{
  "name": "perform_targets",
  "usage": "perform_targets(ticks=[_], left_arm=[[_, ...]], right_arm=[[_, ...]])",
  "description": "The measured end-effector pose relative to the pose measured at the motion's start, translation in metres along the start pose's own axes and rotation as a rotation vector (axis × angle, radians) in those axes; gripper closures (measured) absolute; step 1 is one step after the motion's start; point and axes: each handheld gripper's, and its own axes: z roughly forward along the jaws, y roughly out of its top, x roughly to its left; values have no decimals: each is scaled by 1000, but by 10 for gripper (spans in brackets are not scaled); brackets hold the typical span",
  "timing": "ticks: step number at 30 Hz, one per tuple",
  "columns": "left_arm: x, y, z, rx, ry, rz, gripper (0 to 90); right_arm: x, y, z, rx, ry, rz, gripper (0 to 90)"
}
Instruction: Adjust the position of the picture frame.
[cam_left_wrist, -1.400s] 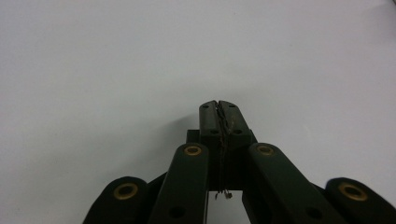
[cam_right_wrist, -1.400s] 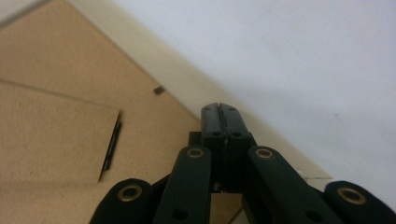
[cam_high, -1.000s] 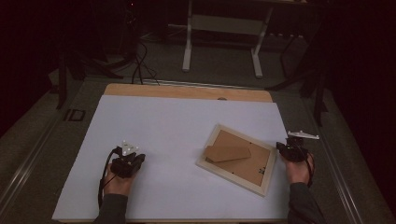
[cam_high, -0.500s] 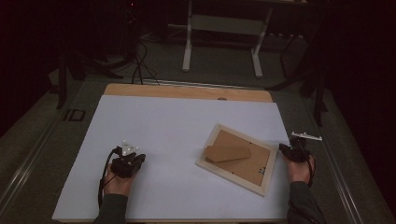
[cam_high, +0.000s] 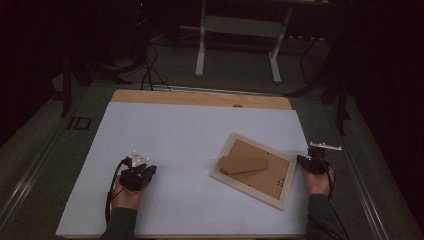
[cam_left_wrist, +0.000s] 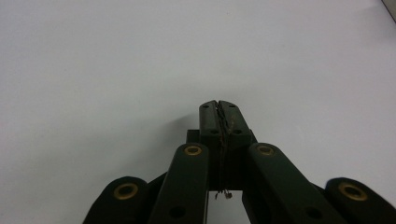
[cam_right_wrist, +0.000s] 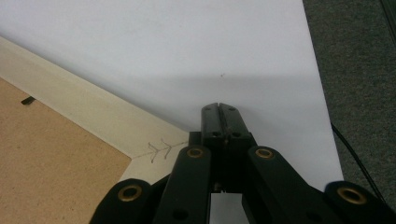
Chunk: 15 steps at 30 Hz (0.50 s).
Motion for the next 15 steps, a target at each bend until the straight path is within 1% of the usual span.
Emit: perform_targets(ticks=[5, 9, 13, 15], left_arm=[[-1, 0, 1, 3, -1, 1, 896], [-1, 0, 1, 3, -4, 3, 896], [0, 0, -1, -8, -30, -18, 896], [0, 0, -2, -3, -39, -11, 896]], right_arm=[[1, 0, 0, 4, 2, 2, 900], [5, 1, 1, 8, 11, -9, 900], [10, 1, 2, 7, 18, -10, 900], [12, 1, 3, 8, 23, -11, 900]])
